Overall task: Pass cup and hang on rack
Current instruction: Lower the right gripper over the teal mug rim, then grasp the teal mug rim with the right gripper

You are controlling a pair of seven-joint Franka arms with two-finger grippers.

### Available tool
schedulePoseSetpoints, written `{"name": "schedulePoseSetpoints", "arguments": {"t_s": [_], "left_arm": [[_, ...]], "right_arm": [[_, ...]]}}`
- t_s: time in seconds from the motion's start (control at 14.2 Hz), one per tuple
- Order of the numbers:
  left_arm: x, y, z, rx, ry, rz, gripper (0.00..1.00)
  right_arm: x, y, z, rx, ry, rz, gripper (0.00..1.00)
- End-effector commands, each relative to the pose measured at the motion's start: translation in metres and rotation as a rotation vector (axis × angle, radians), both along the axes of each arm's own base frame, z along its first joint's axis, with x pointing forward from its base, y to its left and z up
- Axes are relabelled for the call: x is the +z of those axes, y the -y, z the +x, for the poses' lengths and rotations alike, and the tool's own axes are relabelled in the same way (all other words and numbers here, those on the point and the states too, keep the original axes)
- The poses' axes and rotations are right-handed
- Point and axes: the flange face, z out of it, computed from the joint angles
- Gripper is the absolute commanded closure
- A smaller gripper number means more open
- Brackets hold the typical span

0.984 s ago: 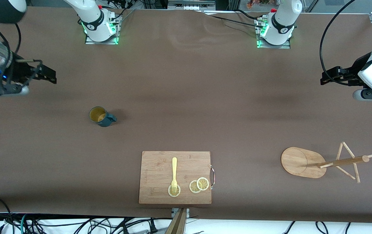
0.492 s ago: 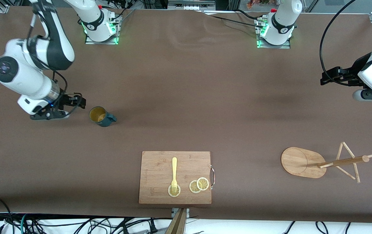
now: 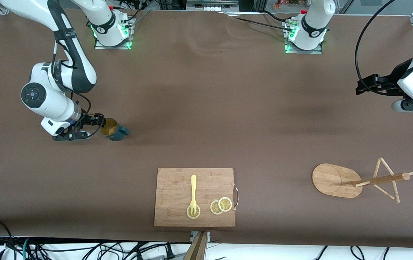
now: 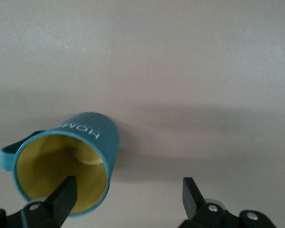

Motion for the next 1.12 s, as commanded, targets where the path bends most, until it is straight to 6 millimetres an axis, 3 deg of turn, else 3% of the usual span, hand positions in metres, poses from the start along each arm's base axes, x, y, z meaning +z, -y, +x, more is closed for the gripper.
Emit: {"name": "schedulePoseSetpoints", "arguments": {"t_s": [0.0, 0.14, 0.28, 0.35, 0.49, 0.7, 0.84, 1.05], "left_arm": [[0.004, -0.002, 0.003, 0.004, 0.009, 0.030, 0.00], [0.004, -0.003, 0.003, 0.005, 0.009, 0.029, 0.00], [0.004, -0.002, 0.002, 0.004, 0.009, 0.030, 0.00], [0.004, -0.002, 0.002, 0.004, 0.009, 0.030, 0.00], [0.003, -0.002, 0.002, 0.004, 0.008, 0.029, 0.00], [0.004, -0.002, 0.002, 0.005, 0.008, 0.029, 0.00], [0.002, -0.002, 0.002, 0.007, 0.004, 0.025, 0.00], [0.002, -0.003, 0.001, 0.007, 0.003, 0.019, 0.00]], "right_arm": [[-0.011, -0.009, 0.005, -0.011, 0.025, 0.011, 0.05], [-0.025, -0.009, 0.007, -0.012, 0.036, 0.010, 0.11], [-0.038, -0.009, 0.006, -0.024, 0.024, 0.007, 0.25], [-0.041, -0.009, 0.006, -0.051, 0.019, 0.005, 0.34], [-0.042, -0.027, 0.002, -0.102, 0.012, -0.001, 0.55], [-0.042, -0.031, 0.001, -0.106, 0.005, -0.002, 0.81], [-0.034, -0.030, 0.002, -0.095, 0.003, -0.001, 0.99], [0.000, -0.051, 0.016, -0.079, -0.053, 0.002, 1.00]]}}
